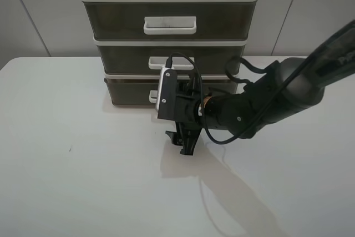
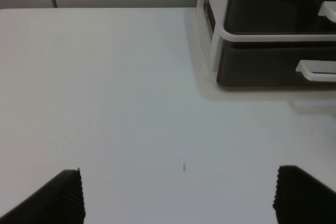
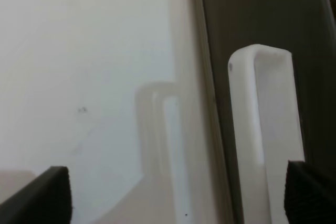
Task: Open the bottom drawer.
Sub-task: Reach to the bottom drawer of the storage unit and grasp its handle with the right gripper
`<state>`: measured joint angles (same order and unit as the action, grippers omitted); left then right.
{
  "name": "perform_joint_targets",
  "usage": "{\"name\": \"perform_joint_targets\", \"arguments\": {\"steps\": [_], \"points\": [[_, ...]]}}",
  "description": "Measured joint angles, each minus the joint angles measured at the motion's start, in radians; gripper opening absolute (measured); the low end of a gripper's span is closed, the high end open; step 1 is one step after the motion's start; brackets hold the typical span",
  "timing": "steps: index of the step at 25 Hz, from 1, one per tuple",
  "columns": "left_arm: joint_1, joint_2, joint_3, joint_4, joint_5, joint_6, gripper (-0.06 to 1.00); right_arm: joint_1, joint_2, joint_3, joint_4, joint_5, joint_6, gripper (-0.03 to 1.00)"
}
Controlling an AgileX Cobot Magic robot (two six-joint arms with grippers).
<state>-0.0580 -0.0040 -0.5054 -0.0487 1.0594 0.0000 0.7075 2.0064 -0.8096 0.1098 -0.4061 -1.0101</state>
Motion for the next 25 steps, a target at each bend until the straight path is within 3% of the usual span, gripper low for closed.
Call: {"name": "perform_joint_targets", "arguments": {"steps": [4,18,20,23,24,25], "points": [[0.000,0.000,0.000,0.000,0.000,0.000,0.74,0.000,0.025,0.000,0.052,-0.047,-0.063,0.80],[0.000,0.000,0.000,0.000,0.000,0.000,0.74,0.010,0.071,0.001,0.059,-0.096,-0.072,0.76],[0.000,0.000,0.000,0.000,0.000,0.000,0.74,0.010,0.073,0.001,0.064,-0.112,-0.072,0.68],[0.000,0.000,0.000,0.000,0.000,0.000,0.74,0.009,0.073,0.001,0.076,-0.147,-0.073,0.48],[0.000,0.000,0.000,0.000,0.000,0.000,0.74,0.009,0.072,0.001,0.079,-0.165,-0.075,0.28],[0.000,0.000,0.000,0.000,0.000,0.000,0.74,0.009,0.071,0.000,0.080,-0.173,-0.076,0.20]]}}
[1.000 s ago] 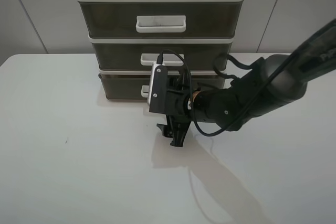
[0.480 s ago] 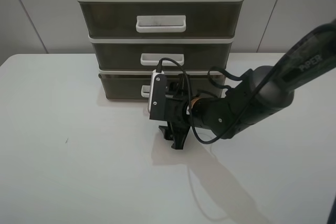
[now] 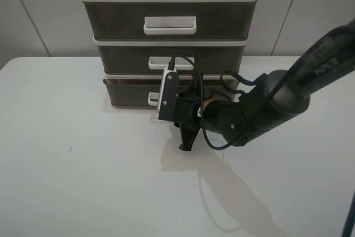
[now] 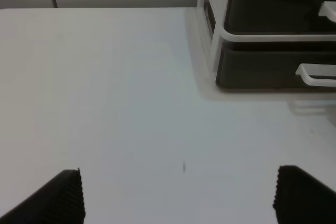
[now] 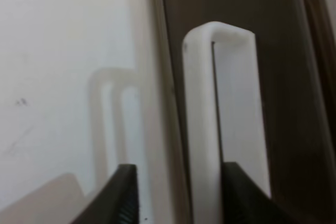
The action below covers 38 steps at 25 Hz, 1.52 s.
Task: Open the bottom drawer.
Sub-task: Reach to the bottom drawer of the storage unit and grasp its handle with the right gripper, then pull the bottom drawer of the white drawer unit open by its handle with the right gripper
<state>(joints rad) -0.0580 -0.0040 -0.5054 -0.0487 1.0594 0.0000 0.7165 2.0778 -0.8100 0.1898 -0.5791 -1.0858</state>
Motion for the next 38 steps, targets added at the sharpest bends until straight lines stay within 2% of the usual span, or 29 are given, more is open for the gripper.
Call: {"name": "perform_joint_targets", "arguments": {"steps": [1,2,8,16,27,33,38], "points": [[0.000,0.000,0.000,0.000,0.000,0.000,0.74,0.000,-0.001,0.000,-0.001,-0.003,-0.002,0.12],[0.000,0.000,0.000,0.000,0.000,0.000,0.74,0.000,-0.001,0.000,-0.004,-0.003,-0.009,0.11],[0.000,0.000,0.000,0.000,0.000,0.000,0.74,0.000,-0.006,0.000,-0.005,0.010,-0.012,0.11],[0.000,0.000,0.000,0.000,0.000,0.000,0.74,0.040,-0.089,0.042,0.003,0.130,-0.004,0.11],[0.000,0.000,0.000,0.000,0.000,0.000,0.74,0.114,-0.167,0.151,0.080,0.156,-0.004,0.11],[0.000,0.000,0.000,0.000,0.000,0.000,0.74,0.174,-0.182,0.163,0.151,0.178,-0.004,0.10],[0.000,0.000,0.000,0.000,0.000,0.000,0.74,0.199,-0.182,0.163,0.171,0.193,-0.004,0.10]]}}
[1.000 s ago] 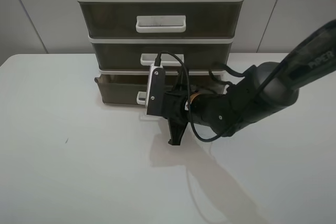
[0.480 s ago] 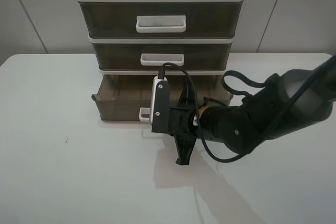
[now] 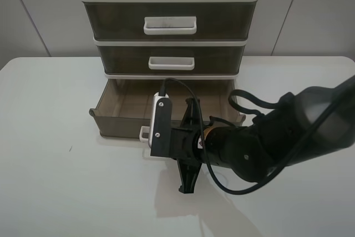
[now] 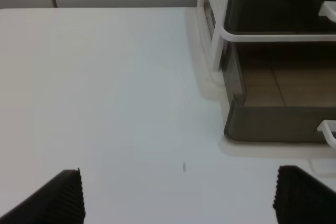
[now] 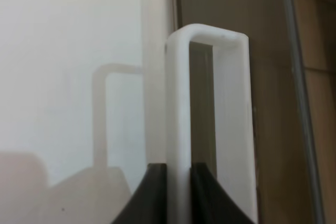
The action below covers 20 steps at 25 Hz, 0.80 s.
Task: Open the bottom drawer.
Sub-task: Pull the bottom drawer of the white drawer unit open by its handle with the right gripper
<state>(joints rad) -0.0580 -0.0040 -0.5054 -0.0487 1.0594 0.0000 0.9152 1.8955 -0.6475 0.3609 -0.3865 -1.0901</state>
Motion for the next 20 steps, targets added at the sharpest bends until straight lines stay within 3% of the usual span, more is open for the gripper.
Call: {"name": "perform_joint_targets", "arguments": {"steps": [9,20], "points": [[0.000,0.000,0.000,0.000,0.000,0.000,0.74,0.000,-0.001,0.000,0.001,0.031,0.000,0.10],[0.000,0.000,0.000,0.000,0.000,0.000,0.74,0.002,-0.026,0.049,-0.007,0.001,0.000,0.10]]}}
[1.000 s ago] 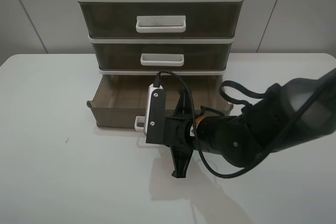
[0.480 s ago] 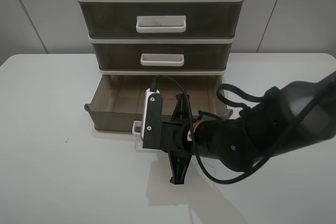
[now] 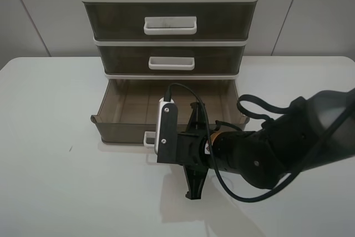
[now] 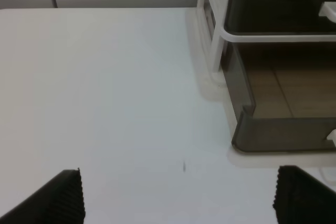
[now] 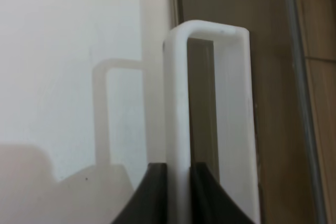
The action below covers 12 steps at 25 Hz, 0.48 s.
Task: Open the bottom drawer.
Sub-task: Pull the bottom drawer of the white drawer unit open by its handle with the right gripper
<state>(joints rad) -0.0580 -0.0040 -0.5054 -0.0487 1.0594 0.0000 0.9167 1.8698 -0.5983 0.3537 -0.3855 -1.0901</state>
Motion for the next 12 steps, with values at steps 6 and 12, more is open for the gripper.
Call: {"name": "perform_joint_targets", "arguments": {"steps": [6,12], "points": [[0.000,0.000,0.000,0.000,0.000,0.000,0.74,0.000,-0.001,0.000,0.000,0.001,0.000,0.10],[0.000,0.000,0.000,0.000,0.000,0.000,0.74,0.009,-0.003,0.005,-0.002,0.024,0.000,0.45]]}}
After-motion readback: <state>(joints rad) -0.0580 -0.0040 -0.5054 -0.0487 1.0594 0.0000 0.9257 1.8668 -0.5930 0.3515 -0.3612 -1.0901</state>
